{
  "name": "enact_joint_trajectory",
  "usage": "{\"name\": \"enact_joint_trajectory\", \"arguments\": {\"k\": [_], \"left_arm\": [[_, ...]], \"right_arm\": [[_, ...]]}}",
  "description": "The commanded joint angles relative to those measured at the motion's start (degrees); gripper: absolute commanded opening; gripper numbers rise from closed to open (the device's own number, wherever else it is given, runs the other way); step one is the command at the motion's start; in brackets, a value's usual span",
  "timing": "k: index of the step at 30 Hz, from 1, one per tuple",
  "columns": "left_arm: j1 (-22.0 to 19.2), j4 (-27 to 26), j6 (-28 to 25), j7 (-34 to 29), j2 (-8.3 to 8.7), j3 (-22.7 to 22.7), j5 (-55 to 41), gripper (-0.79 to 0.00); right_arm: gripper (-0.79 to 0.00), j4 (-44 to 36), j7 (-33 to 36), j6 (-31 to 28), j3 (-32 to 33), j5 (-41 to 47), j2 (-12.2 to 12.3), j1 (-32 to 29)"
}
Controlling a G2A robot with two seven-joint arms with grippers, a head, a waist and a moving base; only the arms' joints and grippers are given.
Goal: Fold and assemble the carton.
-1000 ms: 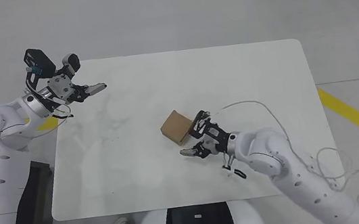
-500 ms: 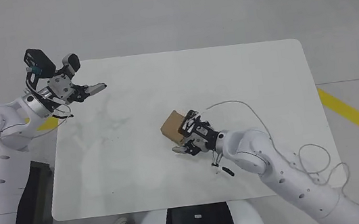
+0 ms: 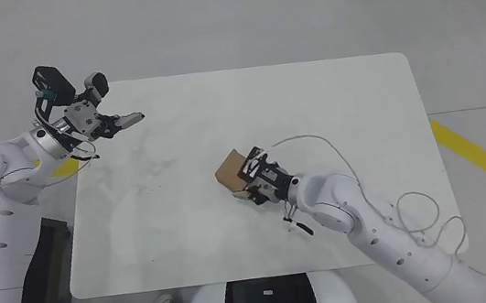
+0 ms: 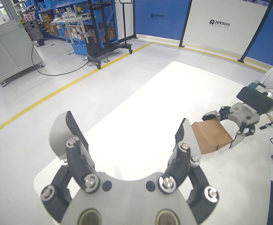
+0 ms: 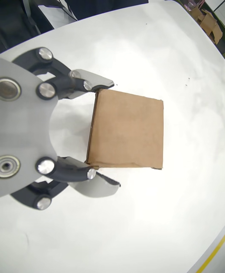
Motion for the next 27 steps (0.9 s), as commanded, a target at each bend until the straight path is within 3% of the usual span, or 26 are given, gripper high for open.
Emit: {"name": "enact_joint_trajectory", "arguments": {"k": [1,9,11,17,27], "left_arm": [[0.00,0.00,0.00,0.00,0.00,0.00,0.00,0.000],[0.00,0.00,0.00,0.00,0.00,0.00,0.00,0.000],[0.00,0.00,0.00,0.00,0.00,0.00,0.00,0.000],[0.00,0.00,0.00,0.00,0.00,0.00,0.00,0.000],[0.00,0.00,0.00,0.00,0.00,0.00,0.00,0.000]], "right_arm": [[-0.505,0.06,-0.15,0.24,0.19,-0.13,-0.08,-0.08],[-0.680,-1.14,-0.15,-0.02,1.71,-0.28,-0.16,-0.93],[-0.785,-2.04,0.11,-0.45,2.38,0.16,-0.07,-1.40],[-0.785,-5.45,1.16,-2.65,5.52,4.89,0.39,-3.43],[-0.785,-8.52,6.29,-9.72,16.90,32.12,1.97,-7.48]]}}
